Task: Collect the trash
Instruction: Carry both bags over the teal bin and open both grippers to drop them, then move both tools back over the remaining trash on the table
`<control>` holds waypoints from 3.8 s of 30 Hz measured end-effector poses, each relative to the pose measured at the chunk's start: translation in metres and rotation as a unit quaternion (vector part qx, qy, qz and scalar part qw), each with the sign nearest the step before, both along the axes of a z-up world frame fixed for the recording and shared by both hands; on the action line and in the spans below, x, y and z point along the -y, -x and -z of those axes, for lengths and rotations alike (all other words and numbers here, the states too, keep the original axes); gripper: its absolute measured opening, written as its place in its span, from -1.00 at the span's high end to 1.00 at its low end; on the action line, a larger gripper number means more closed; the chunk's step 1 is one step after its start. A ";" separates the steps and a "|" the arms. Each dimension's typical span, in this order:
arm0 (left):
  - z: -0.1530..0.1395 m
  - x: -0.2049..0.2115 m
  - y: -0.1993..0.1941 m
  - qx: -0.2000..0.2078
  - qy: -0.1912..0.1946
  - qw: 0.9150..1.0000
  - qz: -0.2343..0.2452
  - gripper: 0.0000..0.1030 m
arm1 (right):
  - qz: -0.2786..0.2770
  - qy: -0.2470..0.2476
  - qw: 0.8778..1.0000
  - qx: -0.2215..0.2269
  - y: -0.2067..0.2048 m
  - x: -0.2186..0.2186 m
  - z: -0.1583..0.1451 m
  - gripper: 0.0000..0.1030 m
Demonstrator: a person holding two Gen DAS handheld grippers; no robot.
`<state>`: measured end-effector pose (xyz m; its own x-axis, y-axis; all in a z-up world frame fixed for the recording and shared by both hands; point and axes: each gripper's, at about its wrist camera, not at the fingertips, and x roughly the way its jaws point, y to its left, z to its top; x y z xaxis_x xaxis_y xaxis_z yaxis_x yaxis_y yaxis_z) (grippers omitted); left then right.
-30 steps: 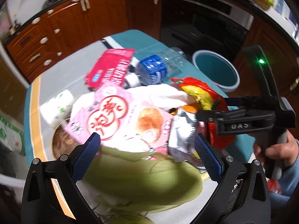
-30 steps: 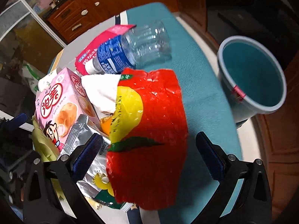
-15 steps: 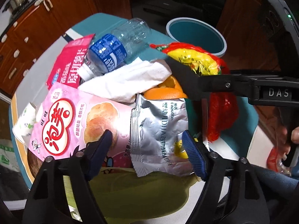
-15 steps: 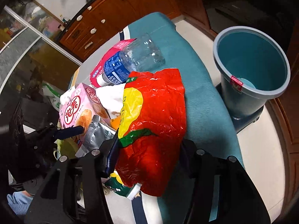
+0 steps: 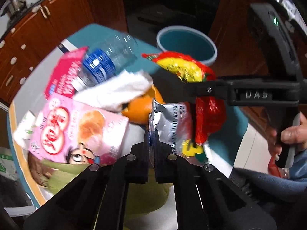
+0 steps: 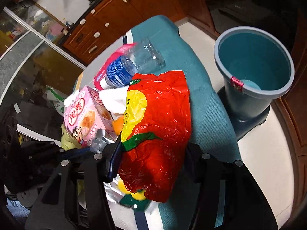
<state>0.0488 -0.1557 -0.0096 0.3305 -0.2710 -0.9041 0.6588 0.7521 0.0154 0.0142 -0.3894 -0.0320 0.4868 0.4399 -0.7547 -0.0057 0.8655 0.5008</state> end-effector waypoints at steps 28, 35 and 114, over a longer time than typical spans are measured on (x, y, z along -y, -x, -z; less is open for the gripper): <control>0.031 0.008 -0.071 -0.037 -0.025 0.998 0.037 -0.41 | 0.003 -0.020 1.000 -0.012 -0.011 0.021 0.008 -0.02; 0.053 0.038 -0.061 -0.063 -0.052 0.990 0.113 -0.43 | -0.002 -0.030 0.999 -0.034 -0.009 0.020 0.028 -0.03; -0.066 0.012 -0.096 0.024 0.098 0.994 -0.031 -0.92 | 0.038 0.102 0.993 -0.038 -0.070 0.020 -0.086 -0.75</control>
